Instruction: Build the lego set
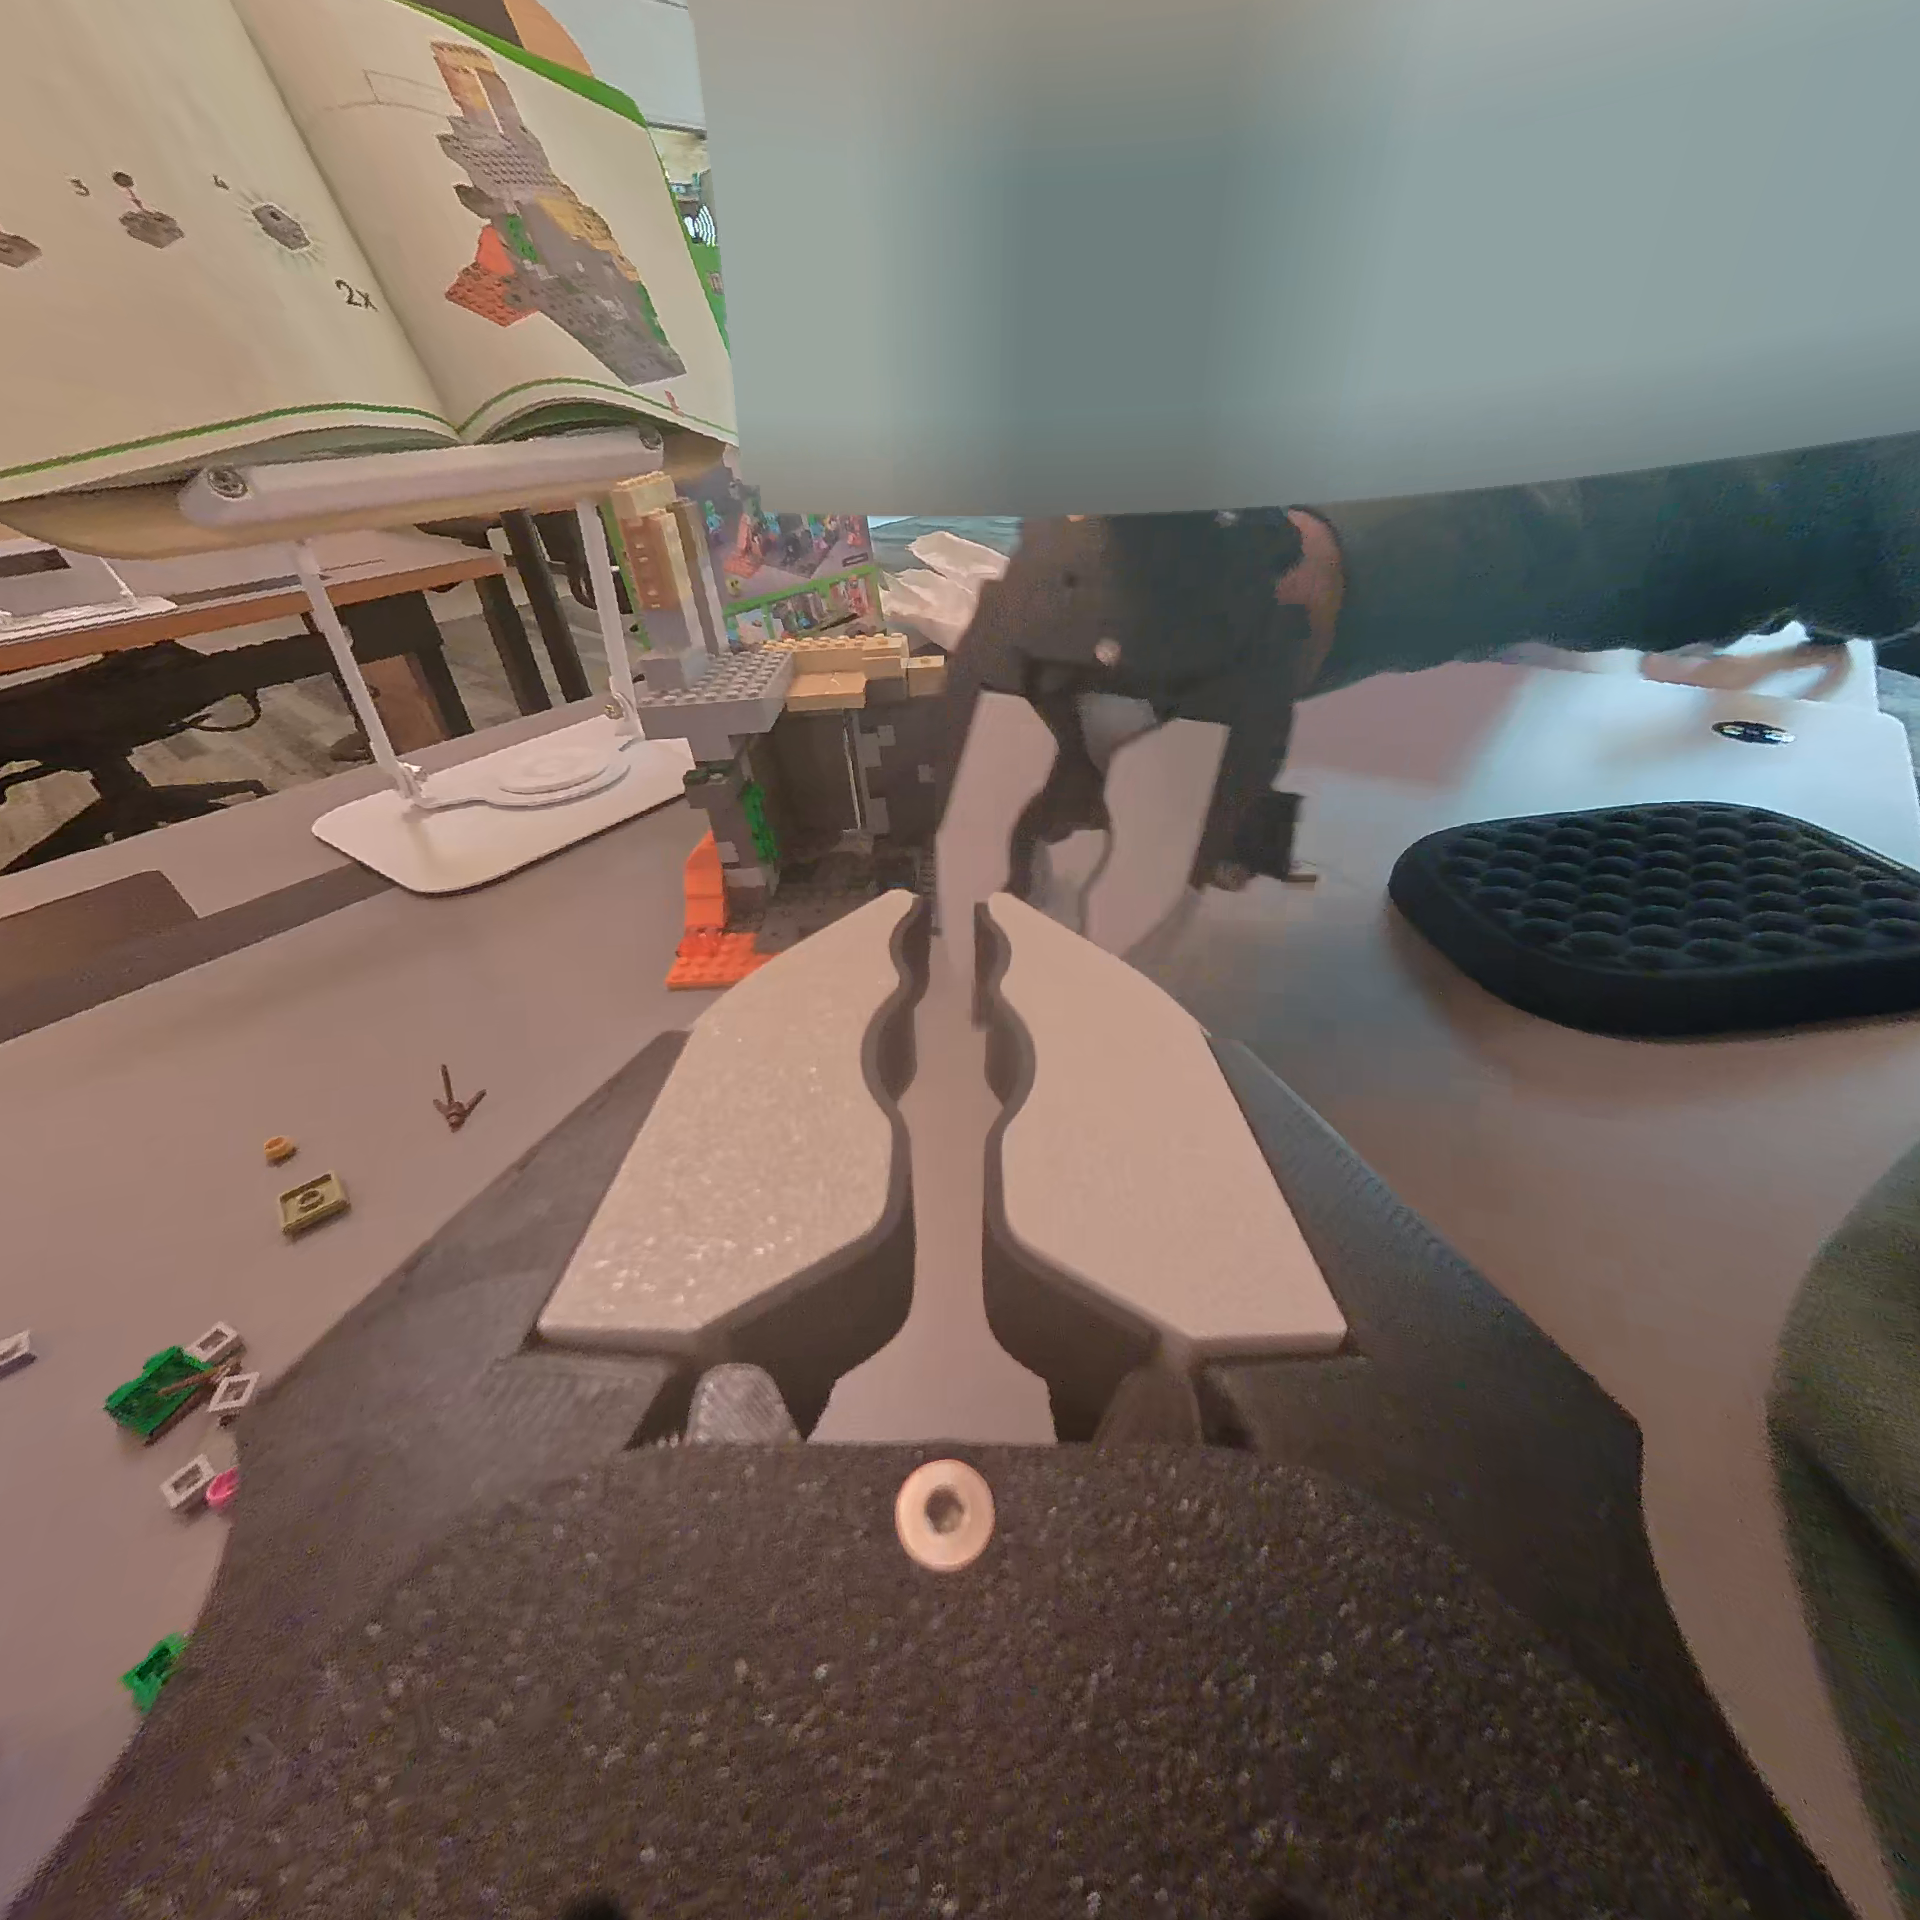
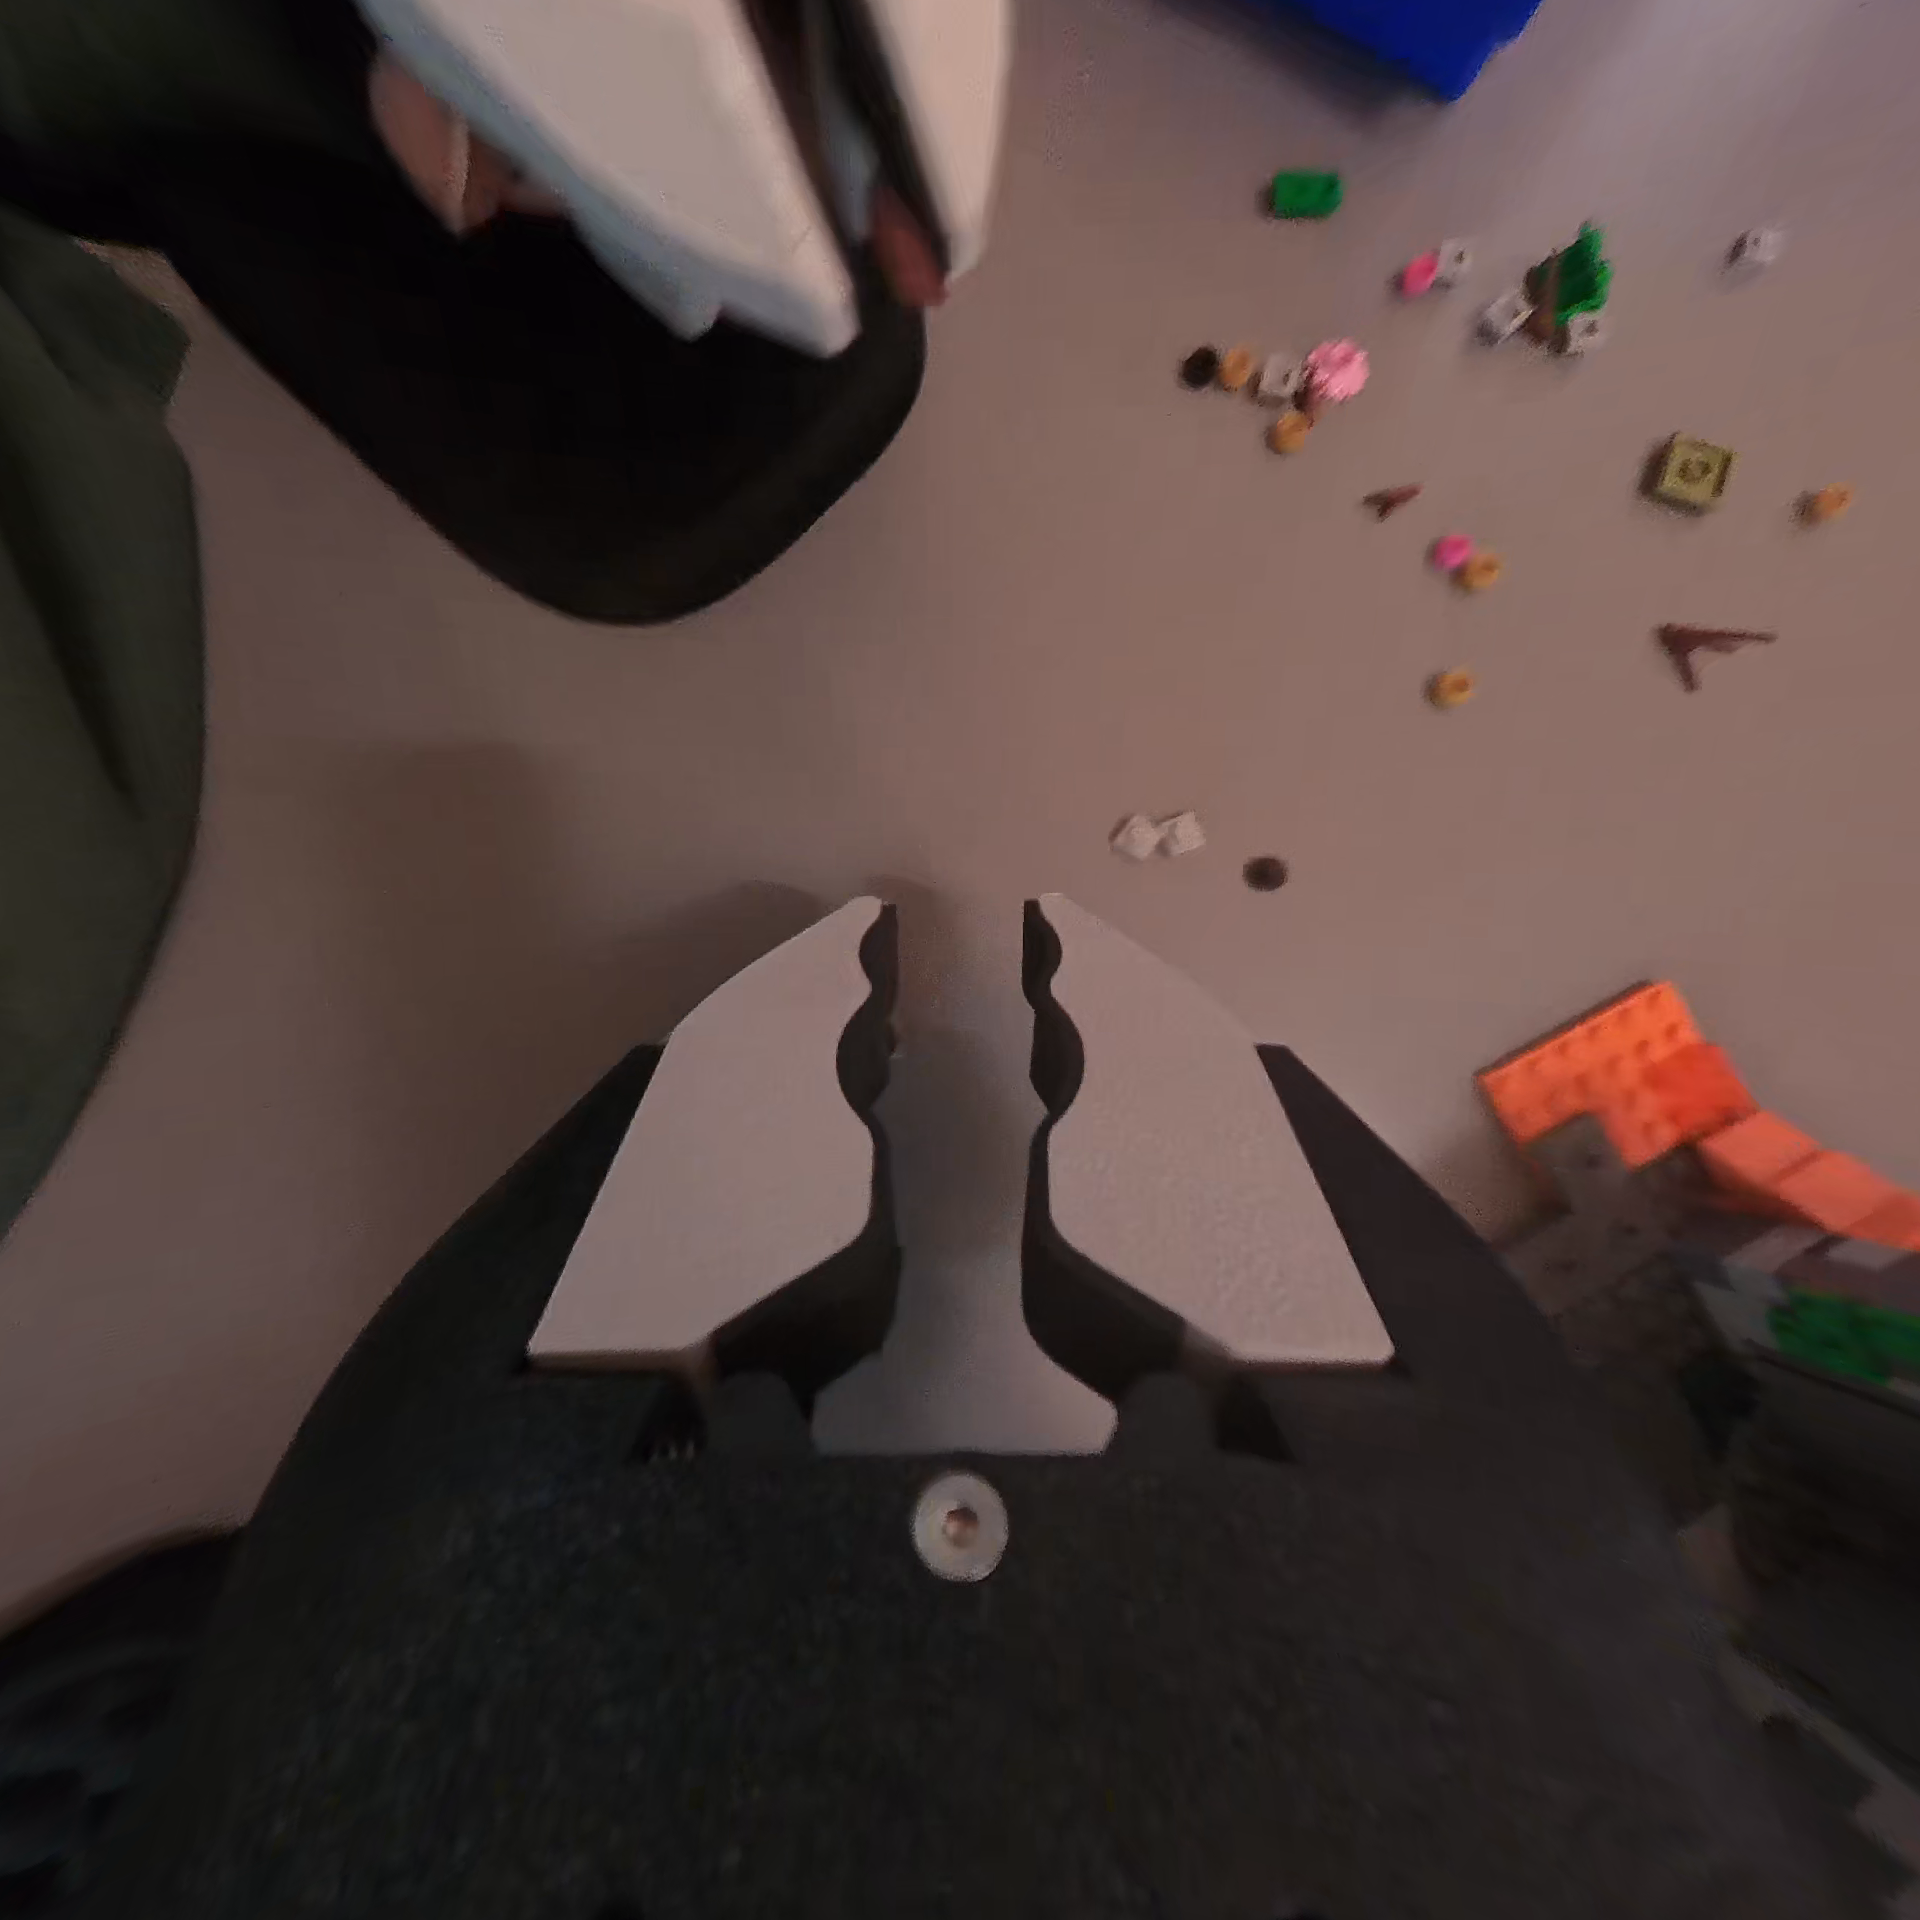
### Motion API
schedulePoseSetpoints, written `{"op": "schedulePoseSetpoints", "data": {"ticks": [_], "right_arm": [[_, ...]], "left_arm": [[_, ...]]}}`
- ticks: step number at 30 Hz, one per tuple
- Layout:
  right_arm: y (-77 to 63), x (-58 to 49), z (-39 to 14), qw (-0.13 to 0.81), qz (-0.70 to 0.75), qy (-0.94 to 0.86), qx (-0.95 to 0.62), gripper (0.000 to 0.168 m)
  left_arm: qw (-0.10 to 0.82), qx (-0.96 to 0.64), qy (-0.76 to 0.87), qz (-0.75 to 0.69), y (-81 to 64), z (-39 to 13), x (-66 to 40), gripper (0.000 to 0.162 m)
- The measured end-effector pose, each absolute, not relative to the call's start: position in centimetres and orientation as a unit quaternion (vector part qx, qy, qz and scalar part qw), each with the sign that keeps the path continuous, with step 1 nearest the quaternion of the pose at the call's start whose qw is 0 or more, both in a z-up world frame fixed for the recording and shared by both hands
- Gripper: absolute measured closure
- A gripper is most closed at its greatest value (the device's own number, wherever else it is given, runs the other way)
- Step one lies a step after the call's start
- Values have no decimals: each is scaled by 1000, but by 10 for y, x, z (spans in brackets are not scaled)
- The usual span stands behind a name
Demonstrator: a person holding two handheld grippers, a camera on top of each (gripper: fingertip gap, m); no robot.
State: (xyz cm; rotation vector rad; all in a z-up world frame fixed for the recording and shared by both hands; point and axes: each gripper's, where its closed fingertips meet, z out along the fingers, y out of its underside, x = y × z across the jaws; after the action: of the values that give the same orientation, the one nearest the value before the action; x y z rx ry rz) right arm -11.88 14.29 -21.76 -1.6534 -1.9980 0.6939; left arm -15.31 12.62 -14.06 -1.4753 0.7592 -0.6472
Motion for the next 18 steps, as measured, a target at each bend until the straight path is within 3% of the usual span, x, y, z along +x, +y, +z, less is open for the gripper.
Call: {"op": "schedulePoseSetpoints", "data": {"ticks": [18], "right_arm": [[173, -147, -253, 156, 178, -692, -682, 158]], "left_arm": [[637, -654, 302, -275, 130, -140, -170, 162]]}}
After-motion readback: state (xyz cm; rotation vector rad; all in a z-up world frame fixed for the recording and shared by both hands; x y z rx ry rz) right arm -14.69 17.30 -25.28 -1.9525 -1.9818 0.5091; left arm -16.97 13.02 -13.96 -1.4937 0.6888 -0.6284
